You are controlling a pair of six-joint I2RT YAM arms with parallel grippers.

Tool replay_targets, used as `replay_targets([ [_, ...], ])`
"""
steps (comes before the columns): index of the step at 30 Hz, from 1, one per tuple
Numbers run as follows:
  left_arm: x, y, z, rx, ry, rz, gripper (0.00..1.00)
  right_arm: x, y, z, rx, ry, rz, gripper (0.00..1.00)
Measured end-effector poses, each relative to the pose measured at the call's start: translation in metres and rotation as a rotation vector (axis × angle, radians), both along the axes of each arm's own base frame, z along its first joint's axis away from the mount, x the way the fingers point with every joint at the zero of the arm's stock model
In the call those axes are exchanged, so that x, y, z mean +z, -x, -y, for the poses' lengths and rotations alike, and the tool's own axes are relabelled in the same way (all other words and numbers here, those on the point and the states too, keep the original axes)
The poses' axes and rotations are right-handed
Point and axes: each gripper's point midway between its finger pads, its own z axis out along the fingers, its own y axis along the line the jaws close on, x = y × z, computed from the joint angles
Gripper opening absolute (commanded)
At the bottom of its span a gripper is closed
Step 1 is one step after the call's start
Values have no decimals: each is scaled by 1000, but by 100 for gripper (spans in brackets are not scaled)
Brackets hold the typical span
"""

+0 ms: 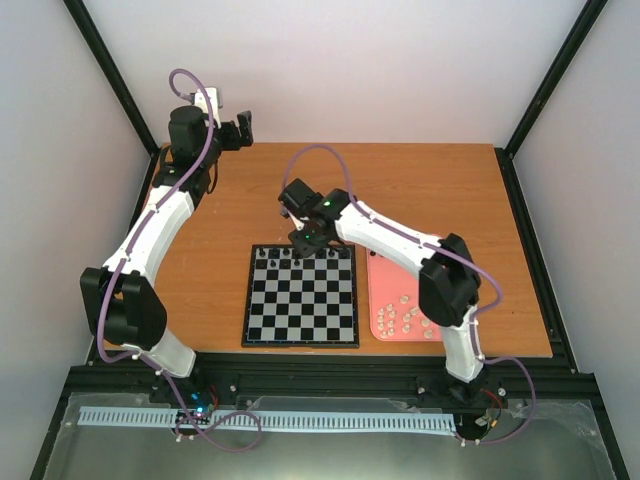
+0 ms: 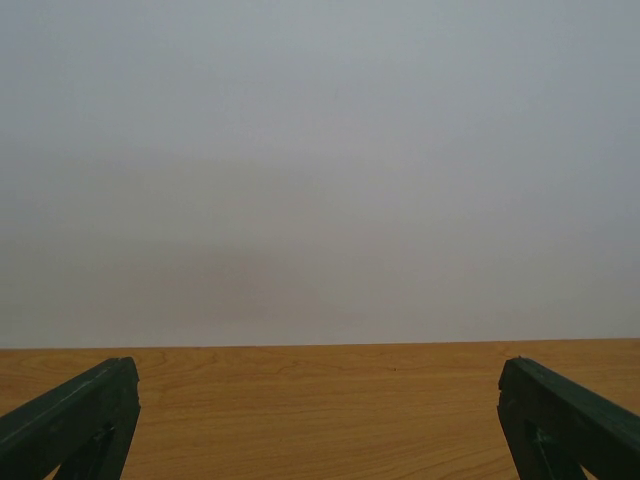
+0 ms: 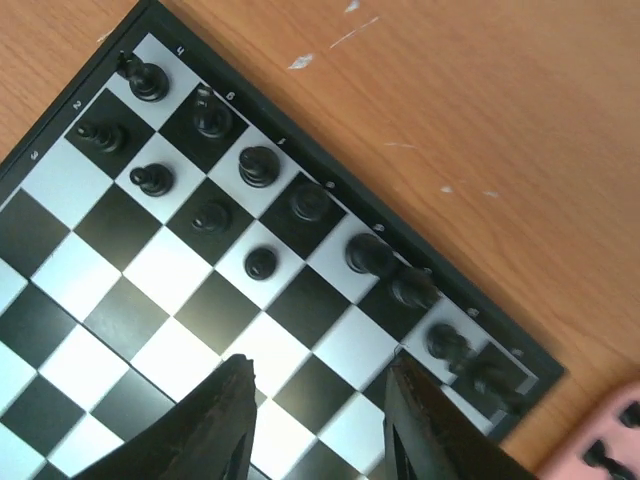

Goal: Set up the chess pieces on the board
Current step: Place the chess piece on the chessboard, then pick up the chess piece from the storage box.

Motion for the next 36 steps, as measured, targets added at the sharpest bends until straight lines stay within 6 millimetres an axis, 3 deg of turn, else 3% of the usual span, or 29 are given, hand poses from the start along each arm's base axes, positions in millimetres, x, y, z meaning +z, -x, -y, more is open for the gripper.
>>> replay_targets([
  [3,0,0,0,0,0,-1,100,20,-1,19,-43,-4,51,49],
  [6,0,0,0,0,0,0,100,26,-5,47,-108,3,73,50],
  [13,-3,-1,1,-4,0,-6,100,-7,-27,144,-343,85,36,52],
  [18,-4,-2,1,-5,0,-8,100,-30,-33,188,-452,124,2,51],
  [36,-9,-4,2,-8,-2,-20,100,-58,-35,206,-504,105,-48,44],
])
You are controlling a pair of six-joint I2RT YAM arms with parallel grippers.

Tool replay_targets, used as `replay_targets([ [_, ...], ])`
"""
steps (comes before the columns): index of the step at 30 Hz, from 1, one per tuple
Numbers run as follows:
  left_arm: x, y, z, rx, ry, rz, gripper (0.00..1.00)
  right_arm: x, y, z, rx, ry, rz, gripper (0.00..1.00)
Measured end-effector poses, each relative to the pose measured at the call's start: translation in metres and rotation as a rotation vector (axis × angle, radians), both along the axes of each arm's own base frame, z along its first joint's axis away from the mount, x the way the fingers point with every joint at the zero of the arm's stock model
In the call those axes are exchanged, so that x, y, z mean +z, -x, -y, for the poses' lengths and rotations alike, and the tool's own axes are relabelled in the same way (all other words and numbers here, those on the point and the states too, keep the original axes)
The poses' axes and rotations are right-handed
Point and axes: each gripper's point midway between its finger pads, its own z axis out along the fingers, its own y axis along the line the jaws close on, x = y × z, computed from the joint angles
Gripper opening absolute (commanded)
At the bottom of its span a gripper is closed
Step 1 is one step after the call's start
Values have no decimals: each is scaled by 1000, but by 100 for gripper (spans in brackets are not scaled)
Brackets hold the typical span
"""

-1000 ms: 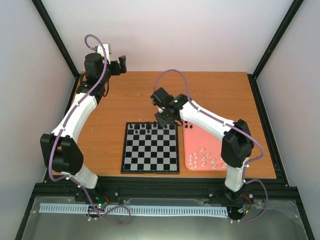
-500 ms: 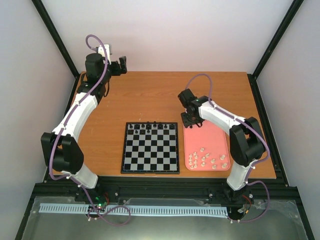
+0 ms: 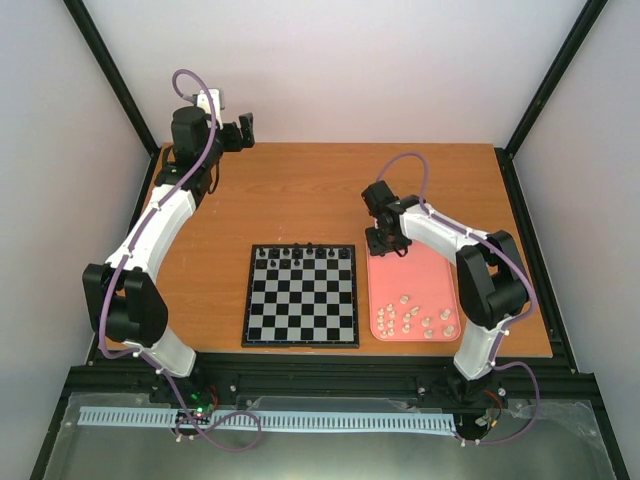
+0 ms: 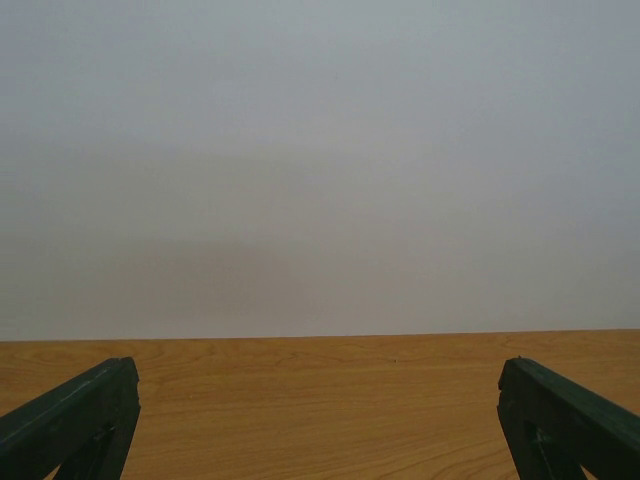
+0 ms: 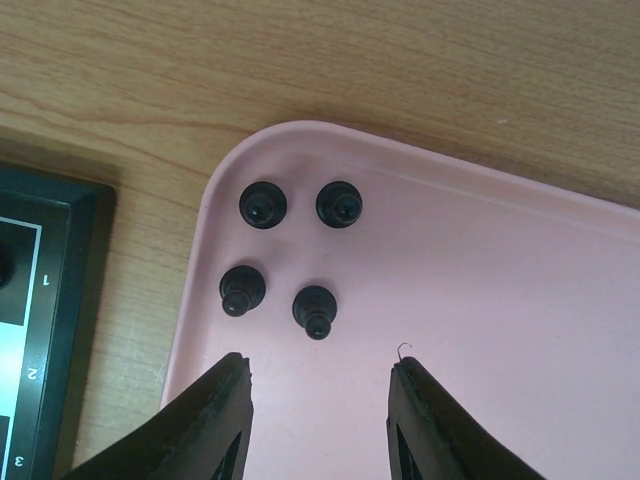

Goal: Set up the chess pieces on the board
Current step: Pick up the chess piece from the storage box.

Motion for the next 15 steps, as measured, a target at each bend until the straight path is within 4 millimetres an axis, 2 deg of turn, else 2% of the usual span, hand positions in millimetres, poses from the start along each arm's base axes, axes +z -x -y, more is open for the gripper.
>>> replay_targets([
  [9,0,0,0,0,0,0,100,-12,0,-4,16,-17,-26,42],
  [15,0,0,0,-3,0,0,100,-18,3,1,7,-19,-39,41],
])
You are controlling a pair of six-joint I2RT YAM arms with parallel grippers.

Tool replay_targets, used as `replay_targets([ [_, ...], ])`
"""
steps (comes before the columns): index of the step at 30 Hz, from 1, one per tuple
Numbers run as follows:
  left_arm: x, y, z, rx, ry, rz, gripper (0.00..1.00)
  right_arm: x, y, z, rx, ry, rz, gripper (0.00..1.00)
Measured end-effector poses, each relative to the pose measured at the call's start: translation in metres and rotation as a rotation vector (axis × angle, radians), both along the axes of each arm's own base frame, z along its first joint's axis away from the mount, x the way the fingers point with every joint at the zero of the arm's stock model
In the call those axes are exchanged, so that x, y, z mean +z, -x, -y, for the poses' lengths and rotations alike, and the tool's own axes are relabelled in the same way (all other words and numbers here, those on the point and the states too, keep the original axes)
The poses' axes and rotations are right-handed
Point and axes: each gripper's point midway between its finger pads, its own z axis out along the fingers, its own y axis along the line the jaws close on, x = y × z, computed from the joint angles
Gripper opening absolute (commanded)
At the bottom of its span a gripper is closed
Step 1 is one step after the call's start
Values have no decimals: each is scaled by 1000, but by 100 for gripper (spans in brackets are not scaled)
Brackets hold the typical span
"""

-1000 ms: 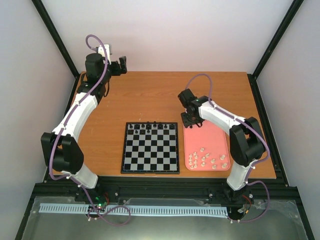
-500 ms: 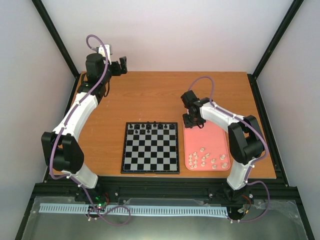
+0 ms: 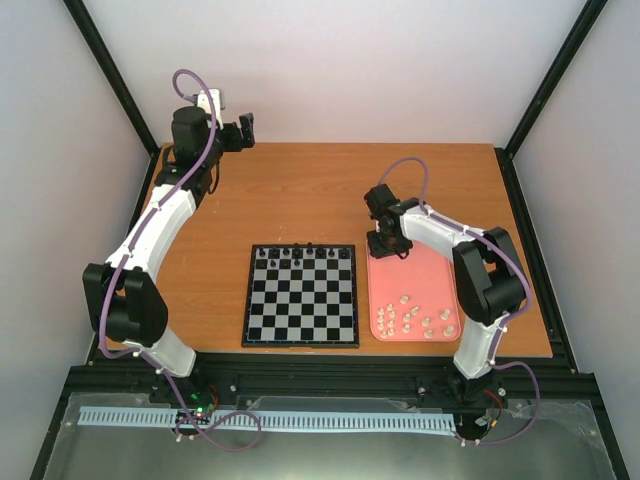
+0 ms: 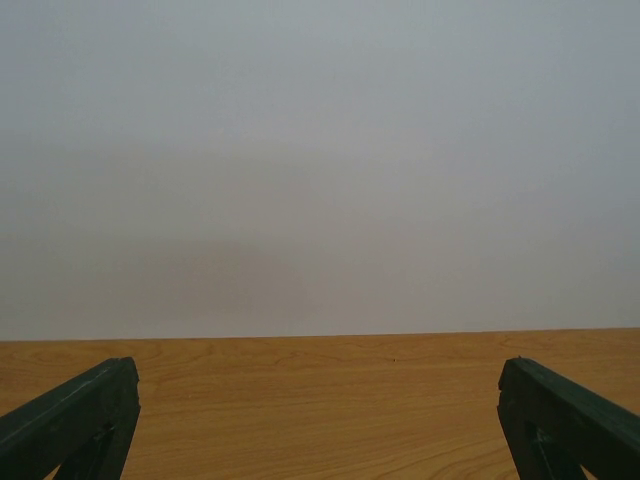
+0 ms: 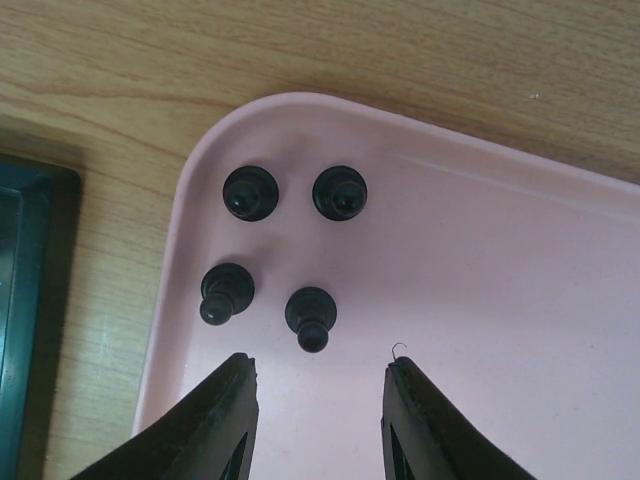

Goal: Set up the chess pieces on the board
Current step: Pick up the chess piece from the storage box.

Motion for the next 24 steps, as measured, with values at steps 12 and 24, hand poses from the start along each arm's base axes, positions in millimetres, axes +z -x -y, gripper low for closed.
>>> replay_targets([
  [12,-3,-1,1,-4,0,-6,100,-16,0,-2,8,-9,-34,29],
  [24,-3,-1,1,-4,0,-6,100,-19,-3,1,5,-29,-38,13],
])
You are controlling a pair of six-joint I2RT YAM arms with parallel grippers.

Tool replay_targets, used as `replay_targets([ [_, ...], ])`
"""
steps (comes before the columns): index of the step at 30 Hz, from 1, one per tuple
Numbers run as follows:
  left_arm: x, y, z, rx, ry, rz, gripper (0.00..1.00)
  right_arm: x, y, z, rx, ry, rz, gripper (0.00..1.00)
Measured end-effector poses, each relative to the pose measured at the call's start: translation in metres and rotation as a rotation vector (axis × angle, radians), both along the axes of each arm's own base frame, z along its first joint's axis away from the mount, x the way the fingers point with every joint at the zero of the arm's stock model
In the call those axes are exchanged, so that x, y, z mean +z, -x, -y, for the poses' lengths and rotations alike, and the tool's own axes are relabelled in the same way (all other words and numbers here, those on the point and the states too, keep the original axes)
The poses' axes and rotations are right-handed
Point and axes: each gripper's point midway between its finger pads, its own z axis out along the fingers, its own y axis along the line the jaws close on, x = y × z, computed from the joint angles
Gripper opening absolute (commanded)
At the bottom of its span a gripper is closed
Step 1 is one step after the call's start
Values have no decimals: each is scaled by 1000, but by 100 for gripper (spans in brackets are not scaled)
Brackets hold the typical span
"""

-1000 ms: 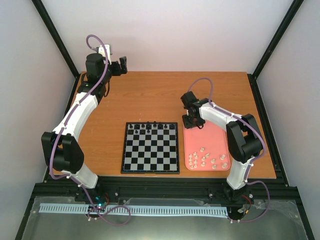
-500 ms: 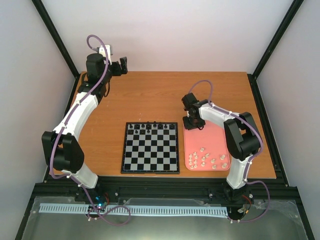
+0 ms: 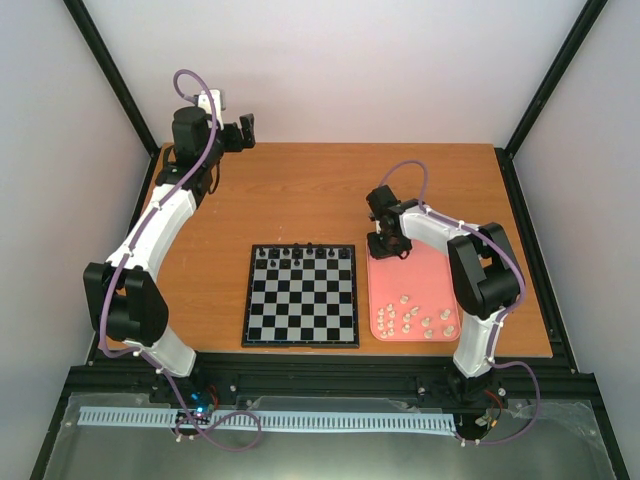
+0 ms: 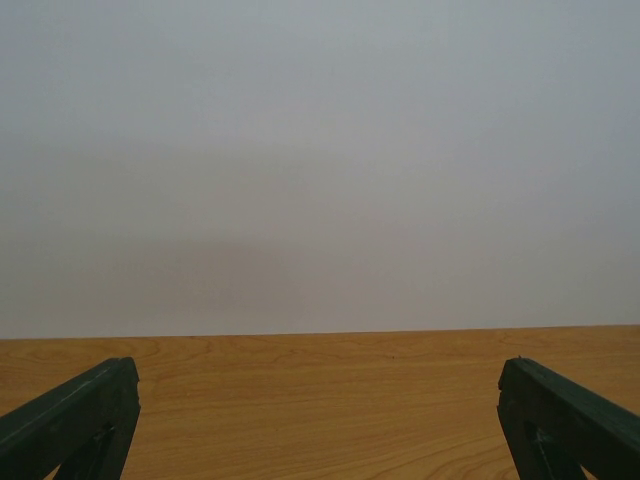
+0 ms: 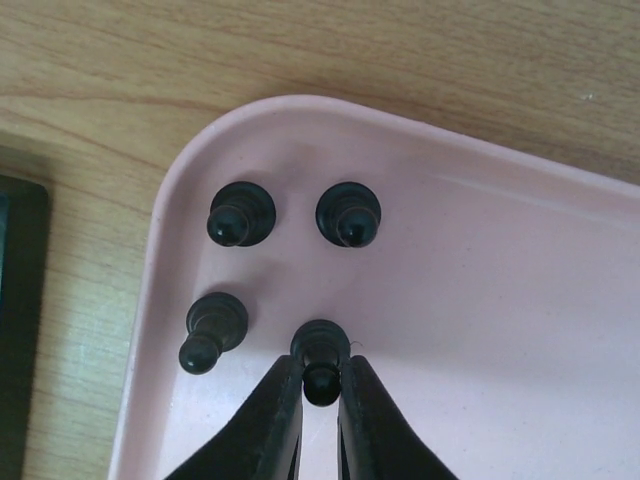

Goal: Set up the chess pieces on the board
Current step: Pick up the chess piece from the storage box.

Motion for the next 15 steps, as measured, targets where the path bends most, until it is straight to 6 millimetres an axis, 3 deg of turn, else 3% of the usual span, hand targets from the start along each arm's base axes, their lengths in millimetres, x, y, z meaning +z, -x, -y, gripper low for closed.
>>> replay_targets([
  [15,0,0,0,0,0,0,100,4,3,-1,0,-23,-10,7],
])
